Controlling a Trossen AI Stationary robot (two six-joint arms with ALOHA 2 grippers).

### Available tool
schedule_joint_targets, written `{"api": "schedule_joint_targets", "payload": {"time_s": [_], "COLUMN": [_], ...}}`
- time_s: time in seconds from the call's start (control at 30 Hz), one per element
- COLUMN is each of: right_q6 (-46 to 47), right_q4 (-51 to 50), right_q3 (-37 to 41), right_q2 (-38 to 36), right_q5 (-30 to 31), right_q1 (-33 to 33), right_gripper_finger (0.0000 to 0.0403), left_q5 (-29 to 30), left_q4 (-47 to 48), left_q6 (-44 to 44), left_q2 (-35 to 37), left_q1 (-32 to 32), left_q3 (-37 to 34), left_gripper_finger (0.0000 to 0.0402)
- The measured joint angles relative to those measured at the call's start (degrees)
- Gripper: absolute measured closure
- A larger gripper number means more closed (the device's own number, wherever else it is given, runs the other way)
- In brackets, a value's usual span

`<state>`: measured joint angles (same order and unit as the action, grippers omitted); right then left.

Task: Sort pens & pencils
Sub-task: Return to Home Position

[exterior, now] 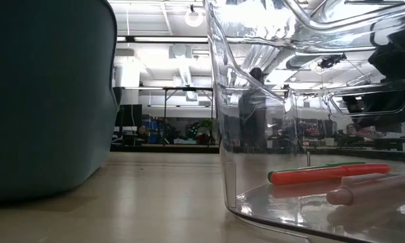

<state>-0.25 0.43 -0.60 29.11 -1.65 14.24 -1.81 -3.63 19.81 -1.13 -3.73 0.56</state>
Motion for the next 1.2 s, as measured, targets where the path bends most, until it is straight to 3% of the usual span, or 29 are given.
{"api": "schedule_joint_targets", "payload": {"time_s": [0.27,0.6,1.2], "right_q6": [-1.55,0.37,1.92], "right_q4": [0.73,1.10,1.09], "right_q3": [0.02,0.02,0.02], "right_q2": [0.65,0.41,0.40], "right_q5": [-0.02,-0.06,-0.07], "right_q1": [0.01,0.00,0.01], "right_gripper_finger": [0.0311,0.0311,0.0311], "left_q5": [2.72,3.79,3.76], "left_q4": [-9.90,-14.18,-5.29], "left_q6": [3.06,4.07,2.29], "left_q2": [0.02,0.02,0.04], "left_q1": [0.02,0.02,0.02], "left_q3": [0.00,0.00,0.00], "left_gripper_finger": [0.0250,0.0250,0.0250]}}
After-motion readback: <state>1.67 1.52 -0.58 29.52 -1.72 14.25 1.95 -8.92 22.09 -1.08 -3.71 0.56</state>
